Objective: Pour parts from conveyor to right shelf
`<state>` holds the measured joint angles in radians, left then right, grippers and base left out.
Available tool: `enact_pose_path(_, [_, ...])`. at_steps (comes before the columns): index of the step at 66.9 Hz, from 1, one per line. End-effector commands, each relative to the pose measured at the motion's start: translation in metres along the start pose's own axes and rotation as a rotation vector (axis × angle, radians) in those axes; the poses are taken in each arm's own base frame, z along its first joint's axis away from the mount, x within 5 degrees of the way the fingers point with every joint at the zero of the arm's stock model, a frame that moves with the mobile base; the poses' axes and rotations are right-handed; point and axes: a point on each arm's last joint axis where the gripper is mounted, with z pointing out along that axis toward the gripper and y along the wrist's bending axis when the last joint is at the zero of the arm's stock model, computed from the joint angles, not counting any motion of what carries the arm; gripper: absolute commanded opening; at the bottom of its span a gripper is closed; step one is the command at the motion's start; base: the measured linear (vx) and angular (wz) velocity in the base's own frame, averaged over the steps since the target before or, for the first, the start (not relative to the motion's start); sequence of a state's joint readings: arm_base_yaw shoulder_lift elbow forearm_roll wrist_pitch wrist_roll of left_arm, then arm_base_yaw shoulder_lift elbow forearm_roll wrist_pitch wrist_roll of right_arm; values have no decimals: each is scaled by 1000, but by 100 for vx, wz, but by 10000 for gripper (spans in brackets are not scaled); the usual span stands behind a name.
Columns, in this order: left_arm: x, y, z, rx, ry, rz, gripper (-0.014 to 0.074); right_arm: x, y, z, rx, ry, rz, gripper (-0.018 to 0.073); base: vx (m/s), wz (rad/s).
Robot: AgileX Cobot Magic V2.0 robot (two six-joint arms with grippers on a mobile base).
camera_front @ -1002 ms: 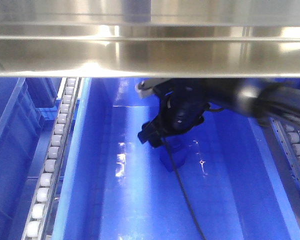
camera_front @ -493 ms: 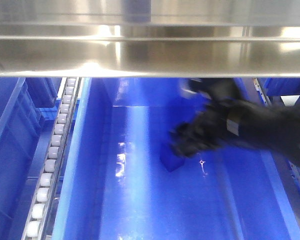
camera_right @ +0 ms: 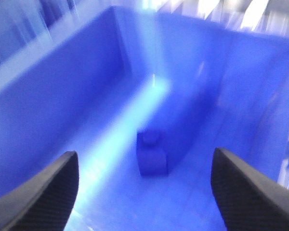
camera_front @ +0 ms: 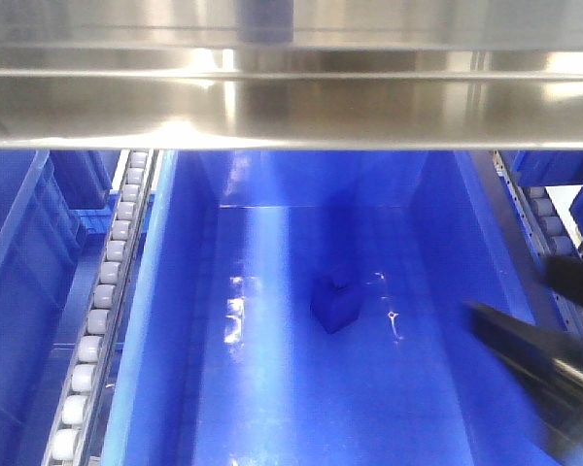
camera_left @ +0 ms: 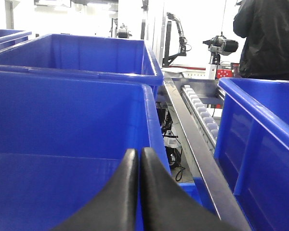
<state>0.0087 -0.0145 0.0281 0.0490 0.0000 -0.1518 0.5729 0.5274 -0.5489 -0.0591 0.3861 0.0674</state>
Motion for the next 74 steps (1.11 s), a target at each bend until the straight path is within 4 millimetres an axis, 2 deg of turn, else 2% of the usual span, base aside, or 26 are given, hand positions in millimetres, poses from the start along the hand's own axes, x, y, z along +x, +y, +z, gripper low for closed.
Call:
enact_pose_path(1, [1, 0, 0, 12, -62, -16, -6, -2, -1, -26, -1, -141, -1, 536, 0, 0])
enact_pose_path(15, [1, 0, 0, 12, -62, -16, -6, 30, -2, -58, -1, -278, -6, 536, 0, 0])
enact_pose_path(31, [1, 0, 0, 12, -62, -16, -6, 53, -2, -56, 1, -294, -12, 515, 0, 0])
enact_pose_path(38, [1, 0, 0, 12, -62, -16, -6, 54, -2, -55, 1, -293, -13, 388, 0, 0])
enact_pose_path(50, [1, 0, 0, 12, -62, -16, -6, 54, -2, -55, 1, -293, -12, -8, 0, 0])
enact_pose_path(74, [1, 0, 0, 12, -62, -16, -6, 55, -2, -55, 0, -285, -6, -8, 0, 0])
